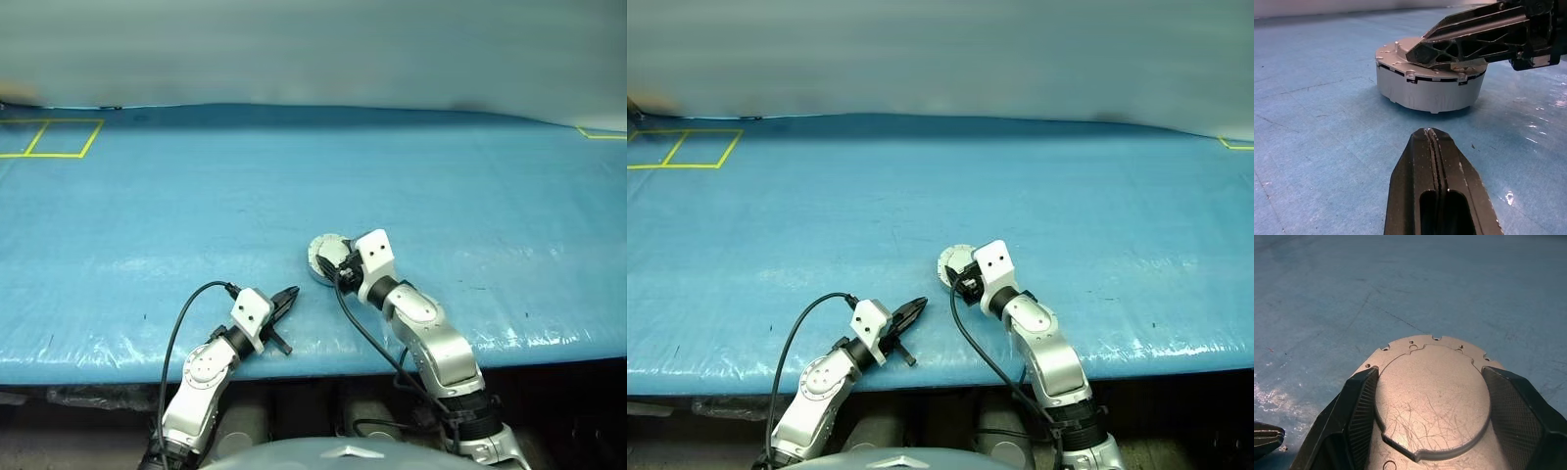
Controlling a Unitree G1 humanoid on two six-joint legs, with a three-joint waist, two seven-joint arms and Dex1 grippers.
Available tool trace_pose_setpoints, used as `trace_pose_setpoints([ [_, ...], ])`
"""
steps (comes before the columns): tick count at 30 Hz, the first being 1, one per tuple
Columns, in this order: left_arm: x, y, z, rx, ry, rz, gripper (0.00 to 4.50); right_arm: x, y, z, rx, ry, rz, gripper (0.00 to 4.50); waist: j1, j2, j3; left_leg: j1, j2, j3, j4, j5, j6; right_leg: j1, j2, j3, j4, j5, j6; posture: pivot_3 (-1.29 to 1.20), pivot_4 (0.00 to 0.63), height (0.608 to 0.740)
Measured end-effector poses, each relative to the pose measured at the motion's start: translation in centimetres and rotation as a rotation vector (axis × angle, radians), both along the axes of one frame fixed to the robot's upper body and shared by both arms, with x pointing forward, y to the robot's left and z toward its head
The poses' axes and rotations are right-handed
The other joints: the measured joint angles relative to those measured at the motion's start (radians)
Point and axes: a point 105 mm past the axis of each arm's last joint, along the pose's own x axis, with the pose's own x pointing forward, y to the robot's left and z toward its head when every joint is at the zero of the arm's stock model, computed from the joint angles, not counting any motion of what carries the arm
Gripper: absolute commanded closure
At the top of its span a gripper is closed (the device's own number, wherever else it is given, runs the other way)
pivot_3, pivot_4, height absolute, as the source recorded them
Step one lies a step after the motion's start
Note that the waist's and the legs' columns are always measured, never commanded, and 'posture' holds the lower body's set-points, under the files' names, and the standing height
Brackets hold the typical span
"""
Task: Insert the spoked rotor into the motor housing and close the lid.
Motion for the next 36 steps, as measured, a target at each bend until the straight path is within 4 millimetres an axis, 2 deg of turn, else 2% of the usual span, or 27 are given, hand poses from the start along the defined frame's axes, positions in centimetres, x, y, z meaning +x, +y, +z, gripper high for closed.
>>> trace_pose_setpoints([
  [14, 0.02, -0.02, 0.0, -0.003, 0.002, 0.002, 4.5, -0.01, -0.05, 0.32, -0.013, -0.01, 0.018, 1.47, 0.0, 0.0, 0.0, 0.0, 0.0, 0.0, 0.0, 0.0, 0.0, 0.0, 0.0, 0.0, 0.0, 0.0, 0.0, 0.0, 0.15, 0.74],
  [27, 0.03, -0.04, 0.0, -0.004, 0.003, 0.004, 4.5, 0.38, 0.09, 0.17, 0.002, -0.021, -0.038, 1.47, 0.0, 0.0, 0.0, 0.0, 0.0, 0.0, 0.0, 0.0, 0.0, 0.0, 0.0, 0.0, 0.0, 0.0, 0.0, 0.0, 0.15, 0.74],
  [36, 0.05, -0.02, -0.02, -0.004, 0.003, 0.007, 4.5, 0.3, 0.0, 0.15, -0.025, -0.018, 0.002, 1.47, 0.0, 0.0, 0.0, 0.0, 0.0, 0.0, 0.0, 0.0, 0.0, 0.0, 0.0, 0.0, 0.0, 0.0, 0.0, 0.0, 0.15, 0.74],
])
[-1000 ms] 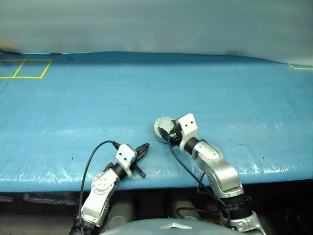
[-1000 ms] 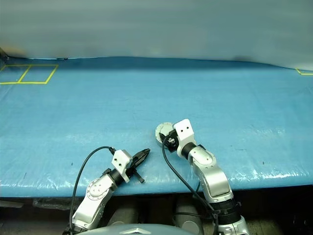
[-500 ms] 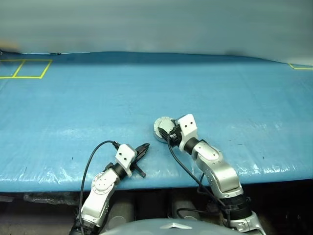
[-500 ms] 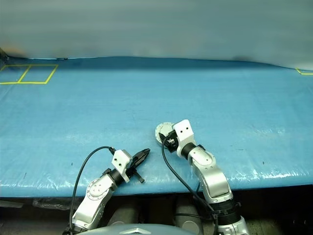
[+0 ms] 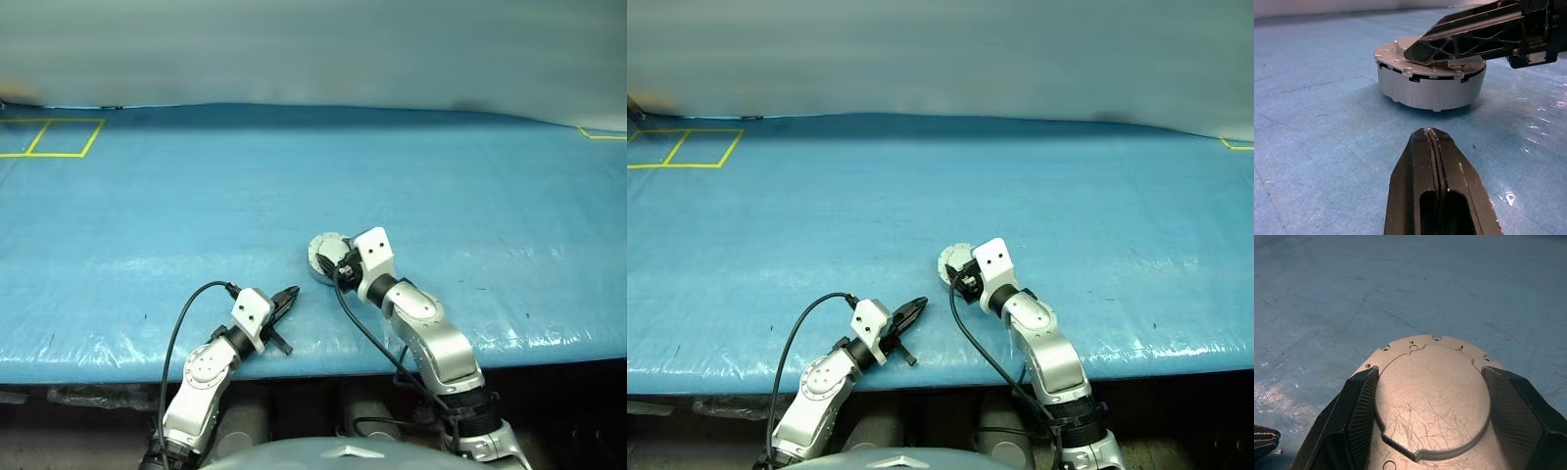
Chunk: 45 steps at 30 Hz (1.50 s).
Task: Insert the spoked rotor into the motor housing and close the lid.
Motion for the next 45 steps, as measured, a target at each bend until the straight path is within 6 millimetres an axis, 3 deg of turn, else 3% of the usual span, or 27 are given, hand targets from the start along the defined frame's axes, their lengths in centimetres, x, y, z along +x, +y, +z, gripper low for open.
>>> trace_pose_setpoints([
  [37, 0.04, -0.02, -0.02, 0.002, 0.005, -0.003, 4.5, 0.31, -0.17, 0.05, -0.119, -0.057, 0.107, 1.47, 0.0, 0.0, 0.0, 0.0, 0.0, 0.0, 0.001, 0.0, 0.0, 0.001, 0.0, 0.0, 0.0, 0.0, 0.0, 0.0, 0.15, 0.74],
  [45, 0.08, -0.02, -0.05, 0.003, 0.007, 0.0, 4.5, 0.67, -0.39, -0.16, -0.108, 0.007, 0.08, 1.47, 0.0, 0.0, 0.0, 0.001, 0.0, 0.0, 0.002, 0.0, 0.0, 0.002, 0.0, 0.0, 0.001, 0.0, 0.0, 0.0, 0.15, 0.74],
])
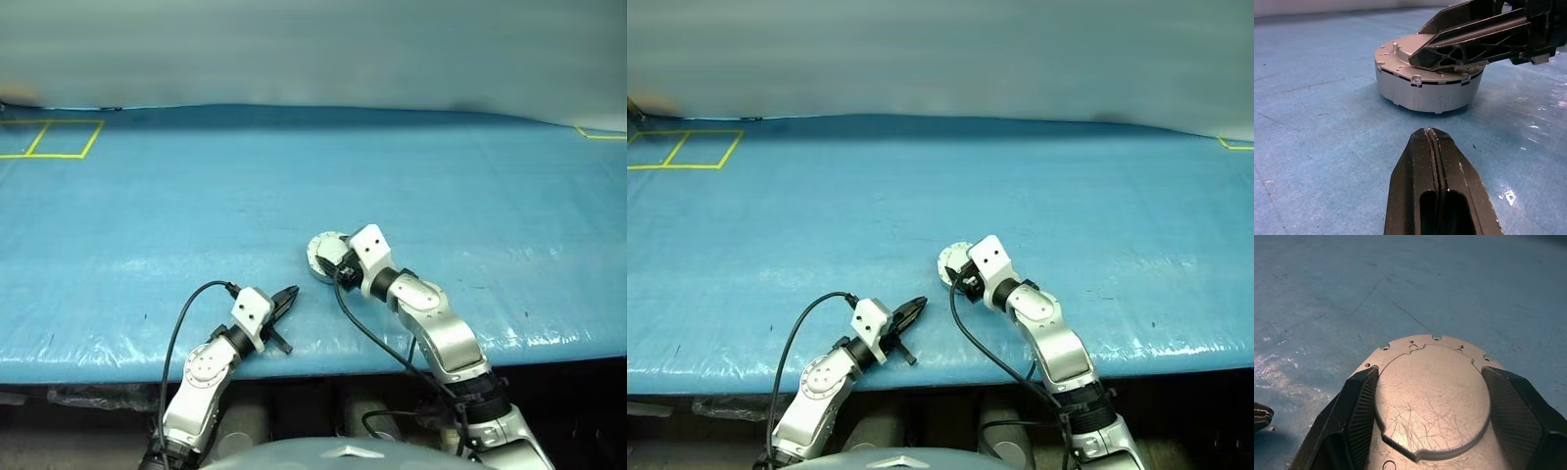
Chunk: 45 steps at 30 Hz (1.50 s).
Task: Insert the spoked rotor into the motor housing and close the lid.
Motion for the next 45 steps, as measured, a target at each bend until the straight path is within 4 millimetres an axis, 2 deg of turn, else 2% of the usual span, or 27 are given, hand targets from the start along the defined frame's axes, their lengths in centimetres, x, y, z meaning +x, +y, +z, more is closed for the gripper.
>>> trace_pose_setpoints([
  [7, 0.0, 0.0, 0.0, 0.0, 0.001, 0.0, 4.5, -0.6, -0.4, -0.1, -0.051, 0.027, 0.039, 1.47, 0.006, 0.0, -0.001, 0.0, 0.0, -0.001, 0.0, 0.0, 0.001, 0.0, 0.0, -0.001, -0.001, 0.0, 0.0, 0.0, 0.15, 0.74],
  [18, 0.2, 0.1, 0.0, 0.004, 0.001, 0.011, 4.5, -1.0, -0.3, -0.3, 0.008, 0.025, 0.034, 1.47, 0.003, 0.0, -0.001, 0.0, 0.0, -0.001, -0.001, 0.0, 0.001, 0.0, 0.0, -0.001, -0.001, 0.0, 0.0, 0.0, 0.15, 0.74],
  [20, 0.9, 0.3, 0.3, -0.02, 0.004, 0.057, 4.5, -0.9, -0.3, -0.5, 0.021, 0.027, 0.016, 1.47, 0.003, 0.0, -0.001, 0.0, 0.0, -0.001, -0.001, 0.0, 0.0, 0.0, 0.0, -0.001, -0.001, 0.0, 0.0, 0.0, 0.15, 0.74],
  [22, 2.8, 1.2, 1.2, -0.044, 0.012, 0.159, 4.5, -0.9, -0.2, -0.6, 0.03, 0.019, 0.0, 1.47, 0.004, -0.001, -0.001, 0.0, 0.0, -0.001, 0.001, 0.0, 0.0, 0.0, 0.0, -0.002, 0.0, 0.0, 0.0, 0.0, 0.15, 0.74],
  [26, 6.1, 2.4, 4.2, -0.142, 0.093, 0.273, 4.5, -1.0, 0.2, -0.7, 0.037, 0.012, -0.012, 1.47, -0.001, -0.002, -0.002, 0.0, 0.0, -0.001, 0.002, 0.001, 0.0, 0.002, 0.001, -0.002, 0.0, 0.001, 0.001, 0.0, 0.15, 0.74],
  [29, 6.5, 1.8, 4.6, -0.214, 0.236, 0.222, 4.5, -1.1, 0.4, -0.8, 0.04, 0.009, -0.012, 1.47, -0.004, -0.003, -0.002, 0.0, 0.0, -0.001, 0.001, 0.001, 0.0, 0.001, 0.002, -0.003, 0.0, 0.001, 0.001, 0.0, 0.15, 0.74],
  [31, 6.5, 0.9, 4.6, -0.28, 0.368, 0.149, 4.5, -1.2, 0.5, -0.8, 0.039, 0.006, -0.013, 1.47, -0.004, -0.003, -0.002, 0.0, 0.0, -0.002, 0.001, 0.001, -0.001, 0.001, 0.003, -0.004, 0.001, 0.001, 0.001, 0.0, 0.15, 0.74],
  [33, 6.6, -0.4, 5.5, -0.331, 0.461, 0.042, 4.5, -1.2, 0.6, -0.8, 0.038, 0.005, -0.018, 1.47, -0.004, -0.004, -0.002, 0.0, 0.0, -0.002, 0.001, 0.002, -0.002, 0.001, 0.004, -0.005, 0.001, 0.001, 0.001, 0.0, 0.15, 0.74],
  [36, 6.8, -1.2, 6.4, -0.314, 0.503, -0.044, 4.5, -1.3, 0.7, -0.8, 0.042, 0.005, -0.017, 1.47, -0.006, -0.004, -0.002, 0.001, 0.0, -0.002, -0.001, 0.003, -0.004, 0.001, 0.007, -0.004, 0.001, 0.001, 0.0, 0.0, 0.15, 0.74],
  [45, 7.5, -2.1, 5.2, -0.222, 0.56, -0.067, 4.5, -1.5, 0.7, -0.7, 0.04, 0.0, -0.02, 1.47, -0.004, -0.004, -0.002, 0.0, 0.0, -0.003, -0.002, 0.006, -0.01, 0.0, 0.006, 0.0, 0.001, 0.0, -0.001, 0.0, 0.15, 0.74],
])
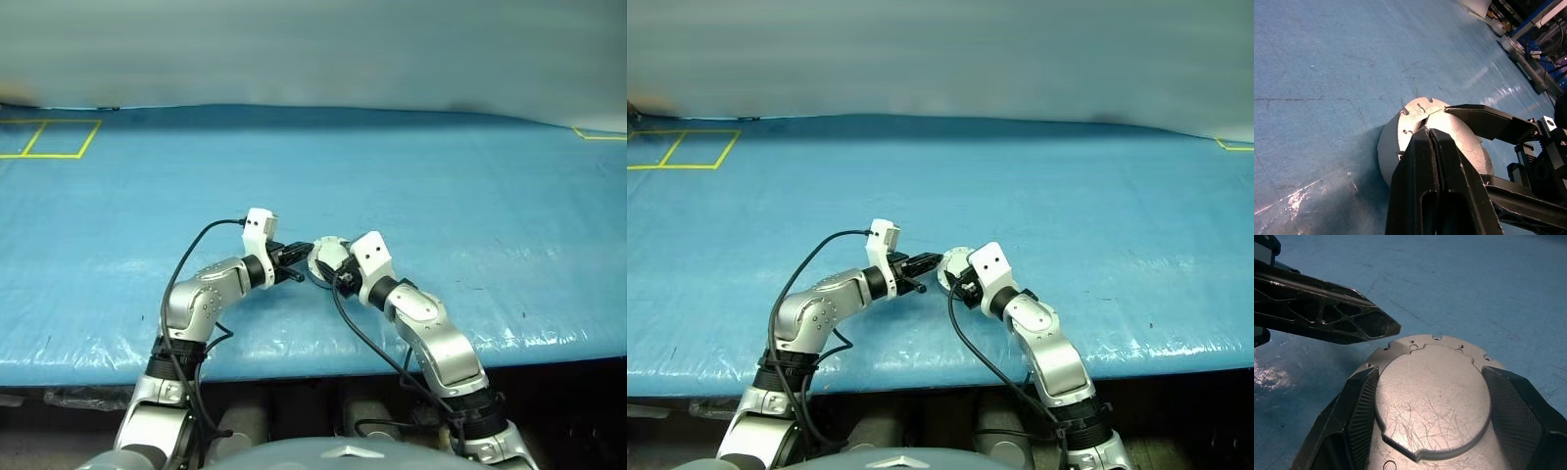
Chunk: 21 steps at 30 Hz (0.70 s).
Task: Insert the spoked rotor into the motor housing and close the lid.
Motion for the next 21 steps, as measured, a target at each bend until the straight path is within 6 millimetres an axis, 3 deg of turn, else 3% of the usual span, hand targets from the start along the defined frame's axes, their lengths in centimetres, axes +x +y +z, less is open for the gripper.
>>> trace_pose_setpoints([
  [8, -0.1, -0.6, -0.6, 0.081, -0.002, -0.037, 4.5, -0.1, -0.1, -0.1, -0.009, -0.001, -0.011, 1.47, 0.003, -0.001, -0.001, 0.0, 0.0, -0.001, 0.0, 0.0, 0.0, 0.001, -0.001, 0.0, 0.0, 0.0, 0.0, 0.0, 0.15, 0.74],
  [13, -0.2, -0.8, -0.6, 0.08, 0.002, -0.049, 4.5, -1.1, -0.3, -0.2, 0.012, 0.004, -0.028, 0.01, 0.006, -0.003, -0.003, 0.0, 0.0, -0.002, -0.001, 0.0, 0.0, 0.0, -0.002, -0.001, 0.0, -0.001, -0.001, 0.0, 0.15, 0.74],
  [21, -0.4, -0.9, -0.7, 0.102, -0.005, -0.072, 4.5, -5.1, -2.8, 0.1, 0.161, 0.083, -0.106, 0.01, 0.015, -0.003, -0.003, -0.001, -0.001, -0.002, 0.0, -0.002, 0.004, 0.001, -0.003, -0.002, 0.0, -0.001, -0.001, 0.0, 0.15, 0.74],
])
